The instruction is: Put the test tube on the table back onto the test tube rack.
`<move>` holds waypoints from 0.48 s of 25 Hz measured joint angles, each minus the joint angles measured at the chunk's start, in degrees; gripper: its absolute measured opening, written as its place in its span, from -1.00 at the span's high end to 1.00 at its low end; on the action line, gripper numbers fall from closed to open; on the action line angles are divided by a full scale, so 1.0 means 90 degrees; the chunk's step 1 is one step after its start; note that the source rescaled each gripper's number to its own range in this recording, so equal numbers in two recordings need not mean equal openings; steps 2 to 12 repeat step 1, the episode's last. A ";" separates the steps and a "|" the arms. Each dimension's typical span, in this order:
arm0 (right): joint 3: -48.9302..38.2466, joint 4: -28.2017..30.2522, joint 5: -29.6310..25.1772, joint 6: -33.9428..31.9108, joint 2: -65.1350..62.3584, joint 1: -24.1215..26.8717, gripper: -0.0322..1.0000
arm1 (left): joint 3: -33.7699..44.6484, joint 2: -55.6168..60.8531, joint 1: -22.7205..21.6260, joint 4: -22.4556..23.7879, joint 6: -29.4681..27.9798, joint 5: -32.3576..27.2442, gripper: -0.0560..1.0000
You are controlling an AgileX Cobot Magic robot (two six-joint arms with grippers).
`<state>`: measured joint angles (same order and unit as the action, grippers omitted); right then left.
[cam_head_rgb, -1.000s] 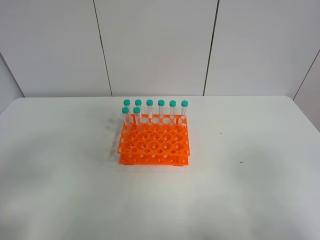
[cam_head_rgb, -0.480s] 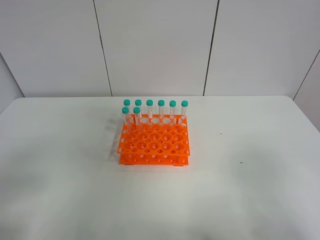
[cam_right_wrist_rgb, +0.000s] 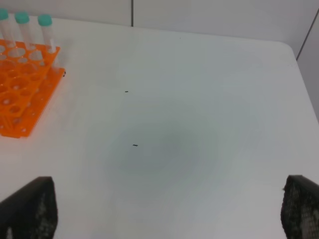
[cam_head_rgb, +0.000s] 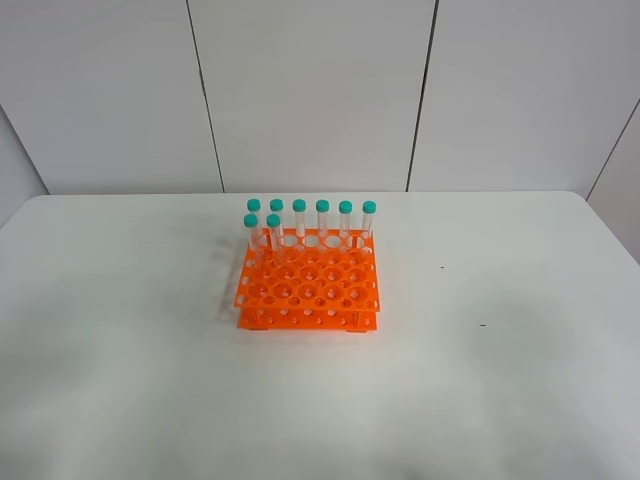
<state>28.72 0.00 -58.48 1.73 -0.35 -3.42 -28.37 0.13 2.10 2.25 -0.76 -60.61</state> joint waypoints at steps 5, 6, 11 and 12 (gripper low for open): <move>0.0000 0.0000 0.0000 0.0000 0.0000 0.0000 -1.00 | 0.0000 0.0000 0.0000 0.0000 0.0000 0.0000 -1.00; 0.0000 0.0000 0.0000 0.0000 0.0000 0.0000 -1.00 | 0.0000 0.0000 0.0000 0.0000 0.0000 0.0000 -1.00; 0.0000 0.0000 0.0000 0.0000 0.0000 0.0000 -1.00 | 0.0000 0.0000 0.0000 0.0000 0.0000 0.0000 -1.00; 0.0000 0.0000 0.0000 0.0000 0.0000 0.0000 -1.00 | 0.0000 0.0000 0.0000 0.0000 0.0000 0.0000 -1.00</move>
